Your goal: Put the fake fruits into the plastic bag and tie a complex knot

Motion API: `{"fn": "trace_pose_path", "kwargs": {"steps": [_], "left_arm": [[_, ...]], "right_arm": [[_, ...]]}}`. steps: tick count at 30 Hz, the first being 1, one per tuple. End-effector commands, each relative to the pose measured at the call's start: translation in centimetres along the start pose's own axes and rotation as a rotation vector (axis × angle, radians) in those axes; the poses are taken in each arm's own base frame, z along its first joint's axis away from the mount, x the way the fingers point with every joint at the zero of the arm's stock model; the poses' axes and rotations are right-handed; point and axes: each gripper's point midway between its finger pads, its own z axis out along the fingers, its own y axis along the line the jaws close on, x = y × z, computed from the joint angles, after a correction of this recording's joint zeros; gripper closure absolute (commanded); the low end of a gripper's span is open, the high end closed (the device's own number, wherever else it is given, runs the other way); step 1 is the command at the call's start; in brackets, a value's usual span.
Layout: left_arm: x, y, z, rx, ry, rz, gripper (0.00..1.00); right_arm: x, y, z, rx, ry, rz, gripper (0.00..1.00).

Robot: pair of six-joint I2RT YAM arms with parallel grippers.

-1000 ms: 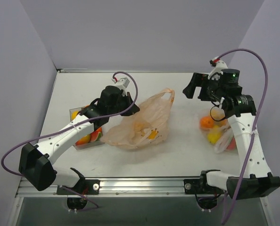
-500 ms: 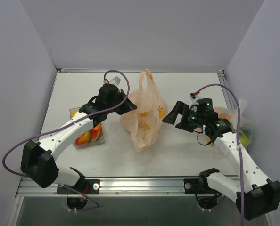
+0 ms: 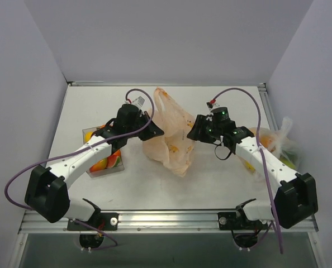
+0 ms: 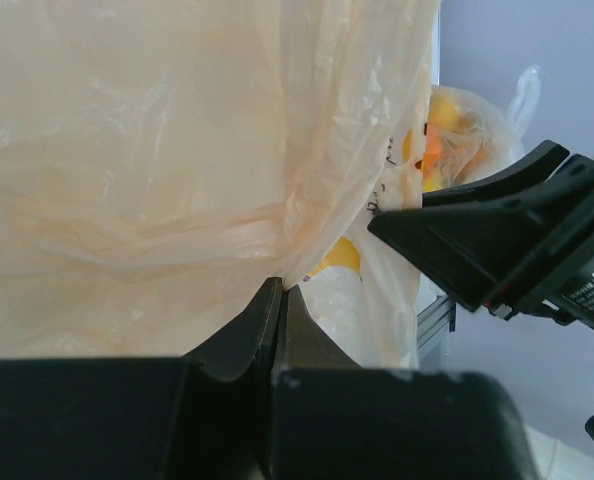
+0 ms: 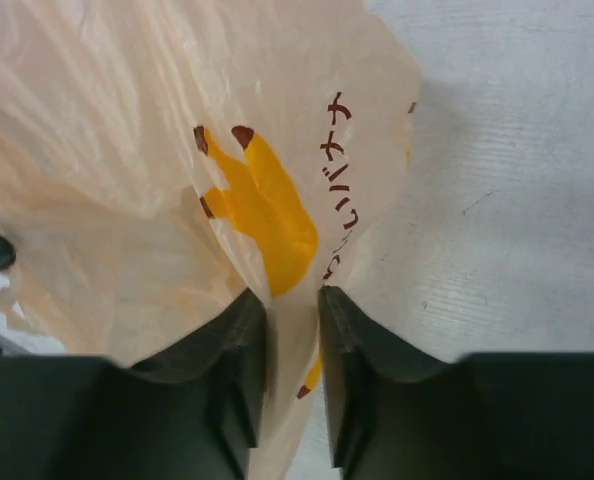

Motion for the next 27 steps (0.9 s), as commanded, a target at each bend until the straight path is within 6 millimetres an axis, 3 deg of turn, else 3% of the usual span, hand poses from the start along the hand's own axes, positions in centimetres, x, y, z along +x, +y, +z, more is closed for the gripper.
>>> {"fn": "trace_pose_path", "kwargs": {"steps": [1, 2, 3, 4, 7, 9, 12, 17, 20, 21, 23, 24, 27], "left_arm": [[-2.1, -2.0, -1.1, 0.111, -0.051, 0.018, 1.0], [-2.6, -1.7, -1.2, 0.109, -0.059, 0.025, 1.0], [-3.1, -1.3, -1.2, 0.104, -0.069, 0.041, 1.0], [-4.4, -0.8, -1.5, 0.112, -0.091, 0.042, 1.0], [-5.5, 0.2, -1.7, 0.111, -0.105, 0.081, 1.0], [-5.5, 0.5, -1.6, 0.111, -0.1, 0.112, 1.0], [-5.2, 1.6, -0.9, 0.079, -0.082, 0.156, 1.0], [-3.4, 4.0, 0.8, 0.026, 0.018, 0.194, 1.0], [-2.3, 5.2, 0.8, 0.013, 0.055, 0.216, 0.92], [-2.2, 5.2, 0.6, 0.024, 0.056, 0.224, 0.81], [-1.3, 4.1, -0.4, 0.107, 0.077, 0.285, 0.67], [-1.1, 3.7, -1.0, 0.129, 0.079, 0.306, 0.54], [-1.1, 2.4, -3.9, 0.194, 0.049, 0.408, 0.34]], "right_arm": [[-3.6, -1.0, -0.1, 0.033, -0.089, -0.111, 0.8], [-4.1, -0.6, -0.6, 0.008, -0.089, -0.125, 0.94], [-5.2, 0.0, -1.8, -0.012, -0.113, -0.148, 1.0], [-6.3, 0.0, -2.8, -0.019, -0.145, -0.197, 1.0], [-8.4, 2.1, -6.8, -0.097, -0.247, -0.286, 1.0], [-8.7, 3.5, -9.5, -0.142, -0.297, -0.391, 1.0], [-7.8, 4.3, -11.1, -0.166, -0.314, -0.491, 1.0], [-3.4, 2.5, -8.4, -0.124, -0.202, -0.57, 1.0], [-1.3, 0.9, -6.3, -0.092, -0.138, -0.575, 1.0], [-1.1, 0.7, -5.8, -0.086, -0.129, -0.575, 1.0], [-0.6, 0.3, -5.4, -0.075, -0.112, -0.576, 1.0], [-0.5, 0.1, -5.2, -0.072, -0.105, -0.572, 1.0], [-0.7, 0.4, -5.2, -0.074, -0.107, -0.573, 1.0]]}}
